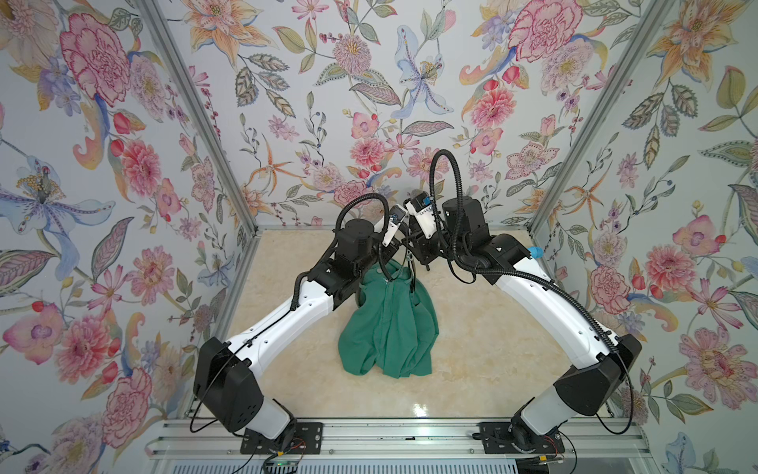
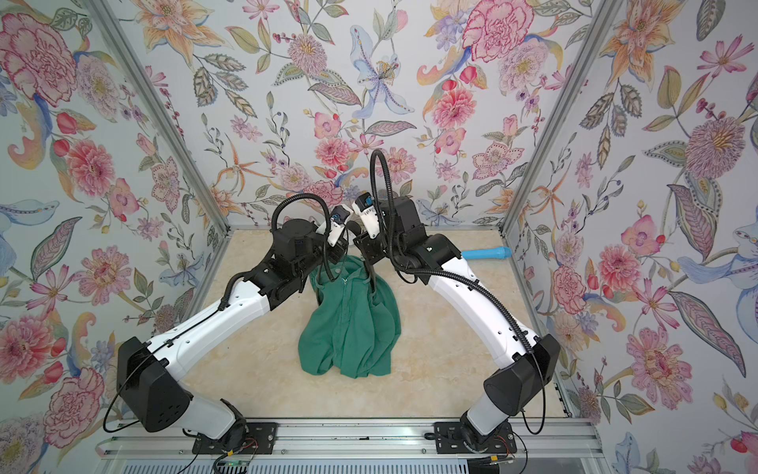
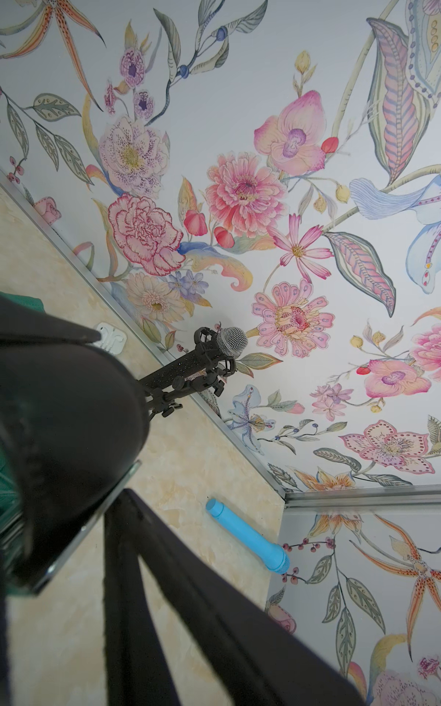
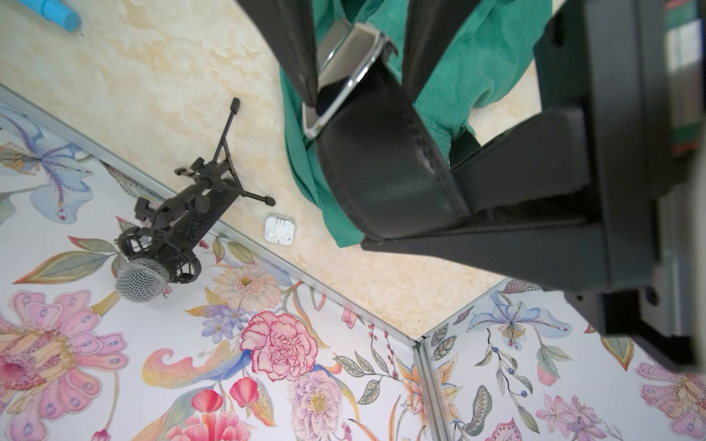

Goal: Remove the belt from the trousers

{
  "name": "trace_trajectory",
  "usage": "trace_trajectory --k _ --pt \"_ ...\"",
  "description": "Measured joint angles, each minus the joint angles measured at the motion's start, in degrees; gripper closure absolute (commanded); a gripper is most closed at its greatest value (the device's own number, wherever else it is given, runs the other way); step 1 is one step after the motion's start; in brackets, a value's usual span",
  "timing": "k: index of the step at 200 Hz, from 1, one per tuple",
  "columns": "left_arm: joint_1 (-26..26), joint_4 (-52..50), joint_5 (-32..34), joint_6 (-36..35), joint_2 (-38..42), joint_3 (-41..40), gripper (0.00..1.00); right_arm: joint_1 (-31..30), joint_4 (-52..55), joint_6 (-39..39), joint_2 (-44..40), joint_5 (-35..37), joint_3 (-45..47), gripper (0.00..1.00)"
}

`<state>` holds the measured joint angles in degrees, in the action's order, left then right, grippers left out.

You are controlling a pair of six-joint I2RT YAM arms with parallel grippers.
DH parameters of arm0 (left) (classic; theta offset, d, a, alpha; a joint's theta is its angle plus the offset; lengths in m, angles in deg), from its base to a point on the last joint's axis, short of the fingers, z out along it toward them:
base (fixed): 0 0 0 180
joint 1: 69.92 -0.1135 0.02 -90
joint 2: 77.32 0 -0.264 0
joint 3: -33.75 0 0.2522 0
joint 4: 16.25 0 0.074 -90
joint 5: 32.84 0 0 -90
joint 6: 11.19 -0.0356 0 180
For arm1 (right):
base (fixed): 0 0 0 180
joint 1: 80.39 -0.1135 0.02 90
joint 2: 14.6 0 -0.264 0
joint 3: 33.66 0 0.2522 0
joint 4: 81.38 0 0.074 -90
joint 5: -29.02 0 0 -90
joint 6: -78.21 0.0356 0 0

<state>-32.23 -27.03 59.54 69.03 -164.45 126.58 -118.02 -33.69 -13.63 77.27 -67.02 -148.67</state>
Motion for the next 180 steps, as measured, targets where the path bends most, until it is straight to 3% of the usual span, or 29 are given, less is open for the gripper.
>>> trace_trajectory --k 69,125,180 --pt "0.0 -0.02 0.0 0.15 0.0 0.02 1.0 0.0 1.09 -0.02 0.15 0.26 0.0 0.66" --pt "0.0 -0.87 0.68 0.17 0.0 0.0 1.0 0.0 1.42 -0.37 0.5 1.75 0.0 0.89" --pt "-0.02 -1.03 0.68 0.66 0.0 0.0 1.0 -0.17 1.4 -0.42 0.87 1.88 0.0 0.92"
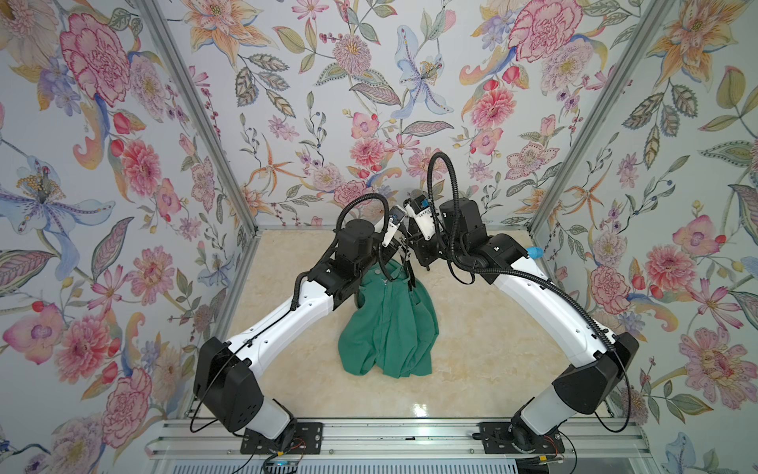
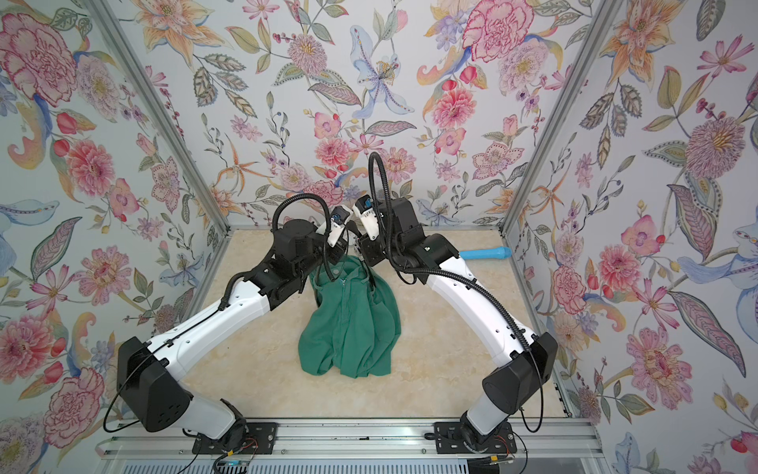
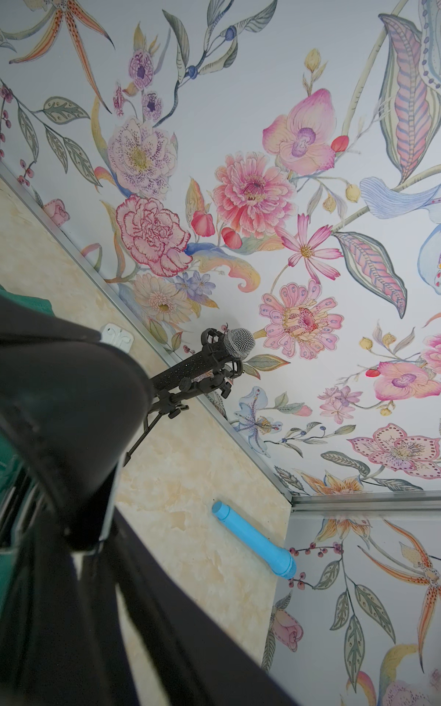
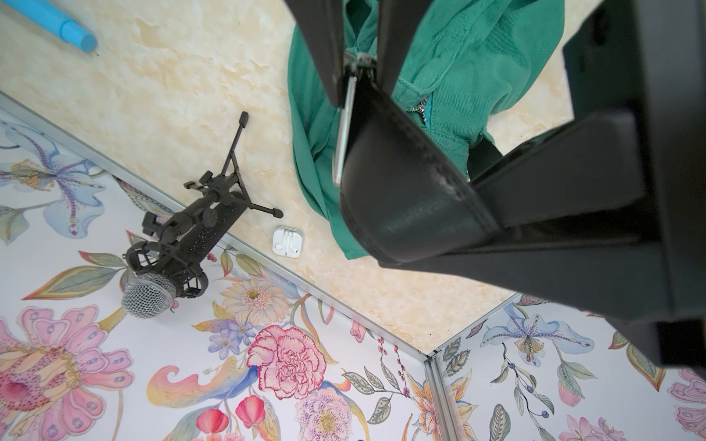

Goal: Remove the belt from the trousers

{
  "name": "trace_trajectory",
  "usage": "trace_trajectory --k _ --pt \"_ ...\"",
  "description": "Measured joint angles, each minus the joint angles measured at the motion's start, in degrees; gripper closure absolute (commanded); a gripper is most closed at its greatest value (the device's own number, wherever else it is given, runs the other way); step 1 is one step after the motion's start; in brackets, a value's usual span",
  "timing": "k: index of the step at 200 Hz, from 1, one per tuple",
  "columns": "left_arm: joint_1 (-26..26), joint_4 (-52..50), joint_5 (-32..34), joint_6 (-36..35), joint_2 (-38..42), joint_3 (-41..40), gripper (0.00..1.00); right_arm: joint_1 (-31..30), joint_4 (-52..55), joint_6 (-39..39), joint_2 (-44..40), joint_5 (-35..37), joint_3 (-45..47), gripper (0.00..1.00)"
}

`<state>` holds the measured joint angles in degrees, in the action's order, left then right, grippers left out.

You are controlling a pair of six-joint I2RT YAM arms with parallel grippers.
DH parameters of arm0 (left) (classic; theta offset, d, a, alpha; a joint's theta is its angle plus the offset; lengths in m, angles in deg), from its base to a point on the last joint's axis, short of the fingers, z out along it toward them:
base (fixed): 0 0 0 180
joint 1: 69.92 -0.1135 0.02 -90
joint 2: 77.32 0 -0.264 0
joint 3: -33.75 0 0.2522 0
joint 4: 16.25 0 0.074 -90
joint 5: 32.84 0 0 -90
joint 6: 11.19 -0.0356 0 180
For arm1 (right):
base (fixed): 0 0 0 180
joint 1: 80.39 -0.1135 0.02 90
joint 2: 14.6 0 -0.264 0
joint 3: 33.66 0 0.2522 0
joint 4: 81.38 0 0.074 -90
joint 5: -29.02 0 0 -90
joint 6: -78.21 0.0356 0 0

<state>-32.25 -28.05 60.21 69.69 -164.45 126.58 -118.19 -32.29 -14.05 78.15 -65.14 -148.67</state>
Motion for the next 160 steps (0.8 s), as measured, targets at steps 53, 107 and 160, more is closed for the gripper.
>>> trace_trajectory --k 53,107,160 --pt "-0.04 -0.74 -0.7 2.38 0.02 0.13 1.0 -0.37 -0.17 0.02 1.03 0.09 0.11 0.97" --pt "-0.72 -2.43 -4.66 5.2 0.61 2.49 1.0 -0.74 -5.38 0.0 0.07 0.61 6.23 0.97" --pt "-4.22 -1.36 -10.32 9.88 4.07 2.58 1.0 -0.48 -9.62 -0.02 -0.72 1.18 12.0 0.98"
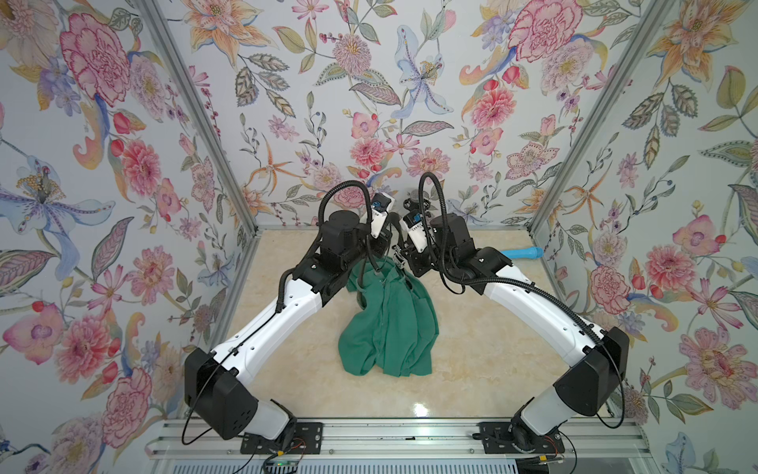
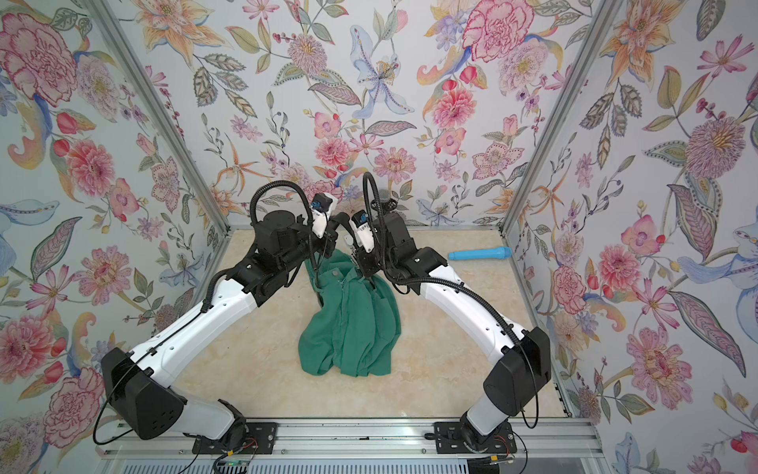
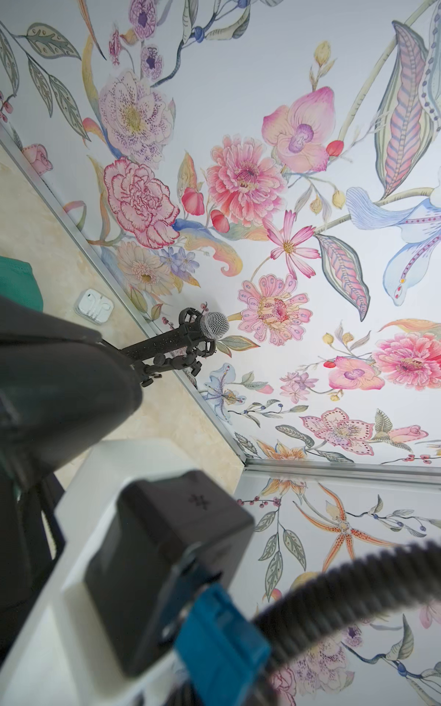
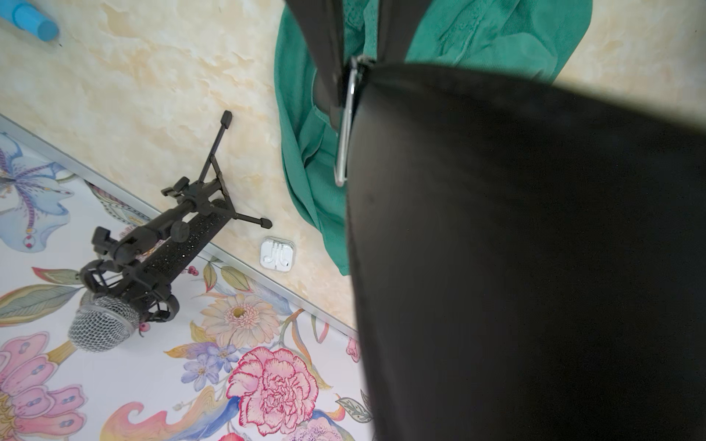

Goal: Remove the belt from the trousers

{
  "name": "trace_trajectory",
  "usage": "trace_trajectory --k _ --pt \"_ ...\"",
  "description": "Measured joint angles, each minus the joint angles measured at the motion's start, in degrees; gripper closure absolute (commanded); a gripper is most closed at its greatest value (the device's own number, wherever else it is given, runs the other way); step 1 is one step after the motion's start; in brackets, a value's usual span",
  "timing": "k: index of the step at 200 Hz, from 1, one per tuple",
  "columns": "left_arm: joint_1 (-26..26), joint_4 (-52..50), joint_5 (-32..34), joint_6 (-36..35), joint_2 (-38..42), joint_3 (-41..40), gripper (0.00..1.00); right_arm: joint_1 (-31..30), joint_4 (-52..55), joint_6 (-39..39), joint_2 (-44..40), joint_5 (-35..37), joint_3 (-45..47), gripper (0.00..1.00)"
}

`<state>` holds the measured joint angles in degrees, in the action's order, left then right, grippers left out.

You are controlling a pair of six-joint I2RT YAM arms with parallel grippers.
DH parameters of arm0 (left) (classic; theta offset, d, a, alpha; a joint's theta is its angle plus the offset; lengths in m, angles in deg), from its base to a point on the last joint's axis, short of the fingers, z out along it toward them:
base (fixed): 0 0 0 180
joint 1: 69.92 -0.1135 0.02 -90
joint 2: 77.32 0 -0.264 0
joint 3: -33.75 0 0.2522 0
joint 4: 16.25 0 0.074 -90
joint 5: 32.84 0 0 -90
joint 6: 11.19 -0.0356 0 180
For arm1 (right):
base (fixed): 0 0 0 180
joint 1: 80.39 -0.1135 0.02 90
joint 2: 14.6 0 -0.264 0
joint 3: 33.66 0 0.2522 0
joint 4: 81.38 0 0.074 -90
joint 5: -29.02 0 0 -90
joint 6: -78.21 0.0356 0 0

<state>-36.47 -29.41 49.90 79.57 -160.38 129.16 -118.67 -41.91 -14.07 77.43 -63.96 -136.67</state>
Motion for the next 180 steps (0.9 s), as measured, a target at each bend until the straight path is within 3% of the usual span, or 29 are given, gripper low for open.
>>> trace_trajectory --k 40,103,180 --pt "-1.66 6.03 -4.57 4.04 5.25 -0.02 1.0 1.81 -0.22 0.04 0.11 -0.09 5.29 1.0" --pt "-3.87 13.73 -5.84 8.07 8.5 -3.34 1.0 4.13 -2.84 1.09 -0.92 -0.11 10.19 1.0" --pt "-11.61 15.39 1.66 20.33 5.64 -9.88 1.0 5.92 -8.26 2.23 -13.42 1.03 17.99 1.0"
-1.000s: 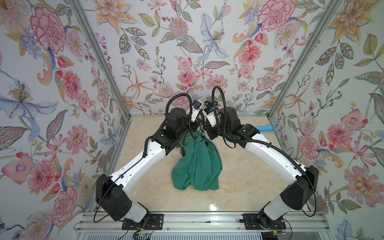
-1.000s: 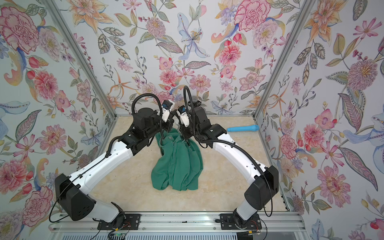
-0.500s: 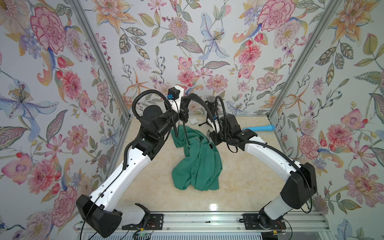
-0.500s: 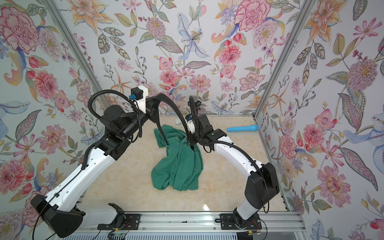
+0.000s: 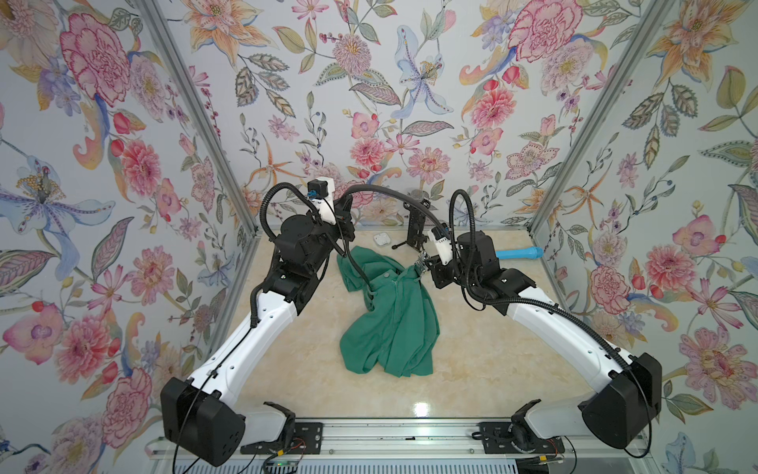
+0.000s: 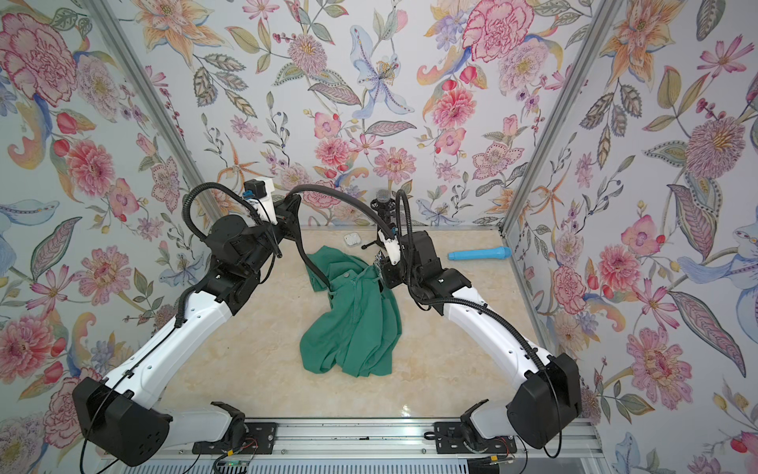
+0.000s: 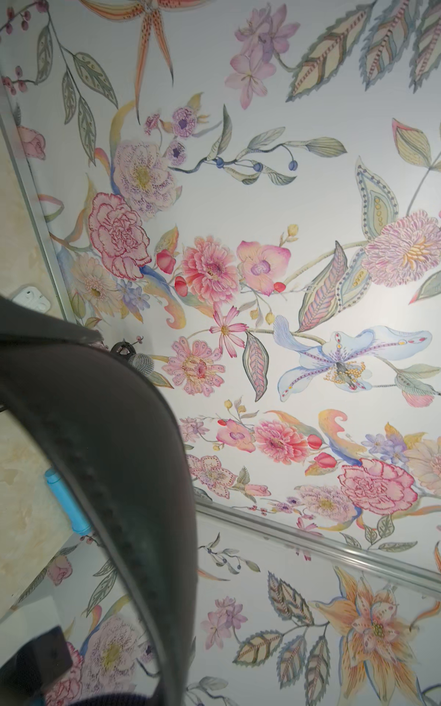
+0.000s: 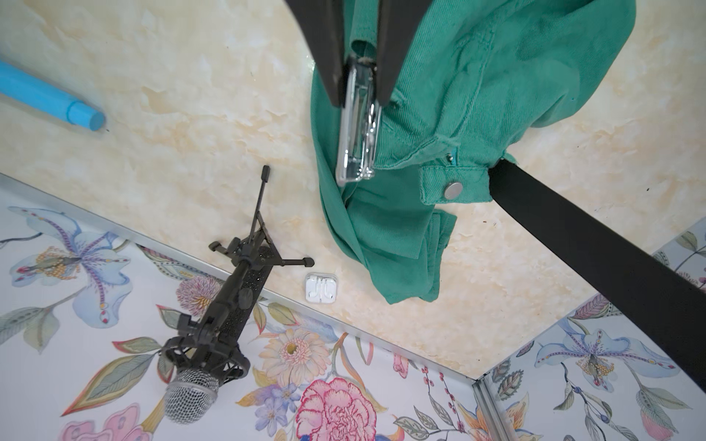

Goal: Remove the belt from the trousers

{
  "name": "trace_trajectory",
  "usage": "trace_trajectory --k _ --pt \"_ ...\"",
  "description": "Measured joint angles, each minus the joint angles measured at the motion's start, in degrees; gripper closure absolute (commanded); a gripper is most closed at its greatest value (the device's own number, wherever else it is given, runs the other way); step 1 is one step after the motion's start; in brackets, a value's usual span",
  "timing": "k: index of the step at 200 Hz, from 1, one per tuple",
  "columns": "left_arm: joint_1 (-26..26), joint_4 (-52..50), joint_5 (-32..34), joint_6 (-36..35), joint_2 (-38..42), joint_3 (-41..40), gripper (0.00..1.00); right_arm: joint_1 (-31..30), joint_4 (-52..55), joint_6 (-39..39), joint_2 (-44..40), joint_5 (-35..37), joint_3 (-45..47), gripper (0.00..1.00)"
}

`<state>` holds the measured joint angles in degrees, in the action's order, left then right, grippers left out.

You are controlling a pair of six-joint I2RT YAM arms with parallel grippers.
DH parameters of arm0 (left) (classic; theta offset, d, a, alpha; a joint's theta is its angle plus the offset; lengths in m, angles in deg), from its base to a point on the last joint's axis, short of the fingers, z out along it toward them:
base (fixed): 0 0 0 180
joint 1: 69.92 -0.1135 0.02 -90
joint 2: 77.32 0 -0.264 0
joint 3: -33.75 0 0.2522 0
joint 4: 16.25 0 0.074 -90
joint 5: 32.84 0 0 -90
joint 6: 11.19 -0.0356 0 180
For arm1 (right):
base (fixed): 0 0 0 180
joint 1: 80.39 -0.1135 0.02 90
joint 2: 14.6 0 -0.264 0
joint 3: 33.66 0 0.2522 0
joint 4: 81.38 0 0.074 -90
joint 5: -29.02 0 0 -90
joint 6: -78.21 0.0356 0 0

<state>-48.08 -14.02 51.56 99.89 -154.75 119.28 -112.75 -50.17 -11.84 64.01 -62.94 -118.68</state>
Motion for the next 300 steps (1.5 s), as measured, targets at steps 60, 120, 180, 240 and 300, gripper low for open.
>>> trace_trajectory --k 60,120,180,240,300 --pt "-5.55 -12.7 -1.55 9.77 -17.51 -0.68 0.81 1.68 -0.85 0.13 -4.2 1.97 2.73 1.0" --pt "-1.92 -16.92 -3.19 3.69 -14.88 -8.52 0.25 1.7 -1.03 0.11 -4.46 0.76 2.71 1.0" --pt "3.13 14.49 -16.96 -9.7 3.63 -25.53 0.19 1.68 -1.05 0.13 -4.46 -1.11 2.71 1.0" --pt "11.74 31.95 -25.18 -17.16 -14.12 -21.38 0.19 1.68 -1.05 0.13 -4.46 -2.99 2.71 1.0" --pt "14.27 35.87 -29.57 -17.09 -25.07 -12.28 0.21 1.68 -1.62 0.31 -4.46 -4.79 2.71 1.0"
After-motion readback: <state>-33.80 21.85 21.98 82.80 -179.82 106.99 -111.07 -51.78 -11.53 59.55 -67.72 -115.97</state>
